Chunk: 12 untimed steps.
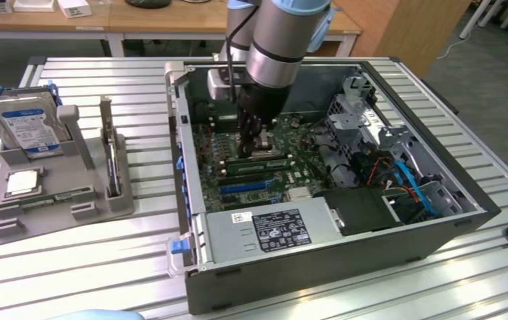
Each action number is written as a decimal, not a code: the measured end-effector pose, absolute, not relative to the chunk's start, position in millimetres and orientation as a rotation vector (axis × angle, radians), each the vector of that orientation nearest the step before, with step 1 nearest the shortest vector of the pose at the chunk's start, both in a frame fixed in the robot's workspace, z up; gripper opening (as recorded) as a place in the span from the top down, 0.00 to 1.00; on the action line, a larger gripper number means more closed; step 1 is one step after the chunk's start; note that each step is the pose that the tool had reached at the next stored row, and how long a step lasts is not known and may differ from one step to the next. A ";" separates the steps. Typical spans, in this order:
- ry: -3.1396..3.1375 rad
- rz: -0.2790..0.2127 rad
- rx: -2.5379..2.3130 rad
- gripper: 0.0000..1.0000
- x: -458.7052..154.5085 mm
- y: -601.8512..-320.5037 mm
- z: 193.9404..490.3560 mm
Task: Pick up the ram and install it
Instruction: 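Press down the ram until it locks into place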
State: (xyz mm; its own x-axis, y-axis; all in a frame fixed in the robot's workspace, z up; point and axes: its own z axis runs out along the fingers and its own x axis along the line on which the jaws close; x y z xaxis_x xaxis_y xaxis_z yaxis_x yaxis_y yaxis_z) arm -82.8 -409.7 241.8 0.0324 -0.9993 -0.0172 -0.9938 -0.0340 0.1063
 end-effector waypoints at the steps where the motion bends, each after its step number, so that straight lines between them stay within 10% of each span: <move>1: -2.134 -0.132 2.214 0.90 -83.9 -409.8 241.7; 12: -2.114 -0.111 2.241 0.90 -87.7 -412.1 237.8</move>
State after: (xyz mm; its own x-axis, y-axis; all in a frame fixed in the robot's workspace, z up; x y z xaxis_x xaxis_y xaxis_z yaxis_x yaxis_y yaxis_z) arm -87.7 -412.1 237.8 0.0578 -0.9983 -0.0120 -0.9940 -0.0586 0.0918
